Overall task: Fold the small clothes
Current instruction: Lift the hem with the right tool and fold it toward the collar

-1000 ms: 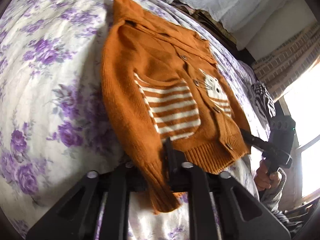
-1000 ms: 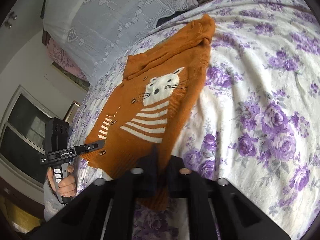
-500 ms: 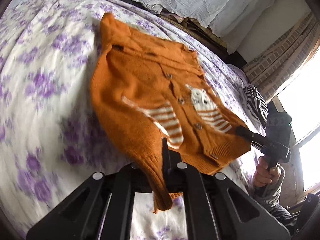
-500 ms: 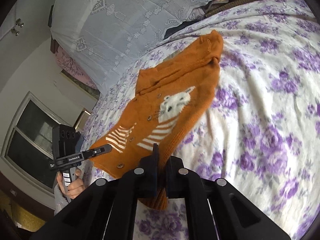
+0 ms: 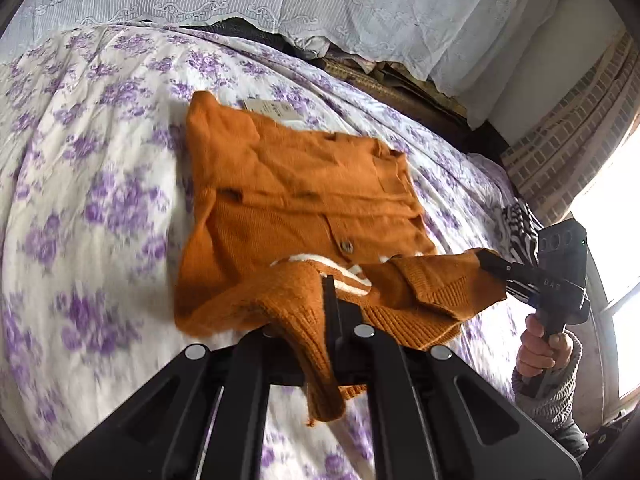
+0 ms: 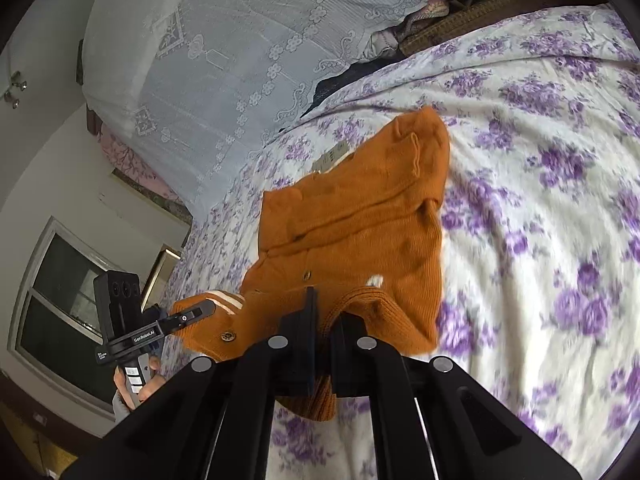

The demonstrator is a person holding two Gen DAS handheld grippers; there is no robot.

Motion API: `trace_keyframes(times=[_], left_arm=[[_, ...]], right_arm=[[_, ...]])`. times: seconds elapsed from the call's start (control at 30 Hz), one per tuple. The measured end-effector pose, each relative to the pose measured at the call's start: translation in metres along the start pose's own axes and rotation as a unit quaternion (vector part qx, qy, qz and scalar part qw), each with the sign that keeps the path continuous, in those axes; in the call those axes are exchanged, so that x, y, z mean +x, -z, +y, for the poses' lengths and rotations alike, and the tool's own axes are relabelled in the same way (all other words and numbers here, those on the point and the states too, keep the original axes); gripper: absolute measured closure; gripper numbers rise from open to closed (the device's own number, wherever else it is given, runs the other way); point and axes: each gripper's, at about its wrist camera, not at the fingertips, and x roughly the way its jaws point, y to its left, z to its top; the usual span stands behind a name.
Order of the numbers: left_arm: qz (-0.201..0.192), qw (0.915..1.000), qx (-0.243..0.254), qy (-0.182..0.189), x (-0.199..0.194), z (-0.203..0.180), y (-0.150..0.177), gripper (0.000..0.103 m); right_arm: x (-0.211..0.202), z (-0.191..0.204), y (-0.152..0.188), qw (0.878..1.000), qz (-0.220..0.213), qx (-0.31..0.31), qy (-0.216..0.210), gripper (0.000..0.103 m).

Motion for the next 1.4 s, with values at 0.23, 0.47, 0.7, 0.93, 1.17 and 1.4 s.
trace_keyframes(times=[0.23,0.47,0.7,0.93,1.17,1.4], left_arm=[[-0.015,0.9998,-0.008,-0.007,0.012,0.006,-0.041,0.099],[-0.02,0.9996,-0.017,-0.005,0.035,0.014,-0.082,0.099],[-0.014,0.9989,-0.044,0.0,0.072,0.037,-0.112,0.099],[-0.003,0.9945,-0.104,0.01,0.112,0.084,-0.115,0.095],[-0.024,0.9911,-0.123,0.045,0.097,0.097,-0.111,0.061],[-0.077,0.996,-0.044,-0.01,0.045,0.067,-0.107,0.041]], right_arm=[[0.019,-0.001,-0.04,1.0,-0.012,0.004,0.007,0.098],[0.042,-0.016,-0.078,0.999,-0.022,0.028,0.012,0.097],[0.074,-0.041,-0.109,0.998,-0.019,0.059,0.019,0.097],[0.118,-0.074,-0.118,0.996,0.001,0.08,0.029,0.097],[0.107,-0.074,-0.117,0.997,-0.009,0.074,-0.002,0.075],[0.06,-0.022,-0.109,0.997,-0.069,-0.027,0.033,0.063]])
